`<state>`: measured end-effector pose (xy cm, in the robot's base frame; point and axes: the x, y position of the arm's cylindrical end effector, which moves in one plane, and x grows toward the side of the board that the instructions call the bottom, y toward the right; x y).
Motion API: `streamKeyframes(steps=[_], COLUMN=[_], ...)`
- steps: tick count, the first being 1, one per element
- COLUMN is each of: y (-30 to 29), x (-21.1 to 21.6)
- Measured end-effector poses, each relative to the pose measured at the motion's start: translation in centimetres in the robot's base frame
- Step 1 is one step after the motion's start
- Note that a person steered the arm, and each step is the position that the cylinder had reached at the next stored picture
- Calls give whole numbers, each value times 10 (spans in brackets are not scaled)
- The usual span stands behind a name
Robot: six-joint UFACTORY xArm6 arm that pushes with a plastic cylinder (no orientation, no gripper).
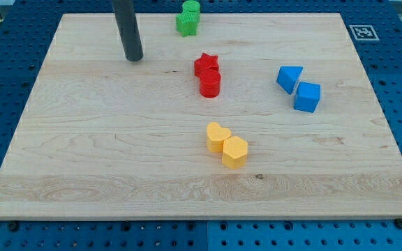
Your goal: Move your arm towards the top center
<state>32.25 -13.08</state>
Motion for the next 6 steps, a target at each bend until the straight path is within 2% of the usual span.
streamKeyframes(steps=[3, 4, 5, 6], y=[0, 0, 10, 10], x=[-1, -17, -54, -65])
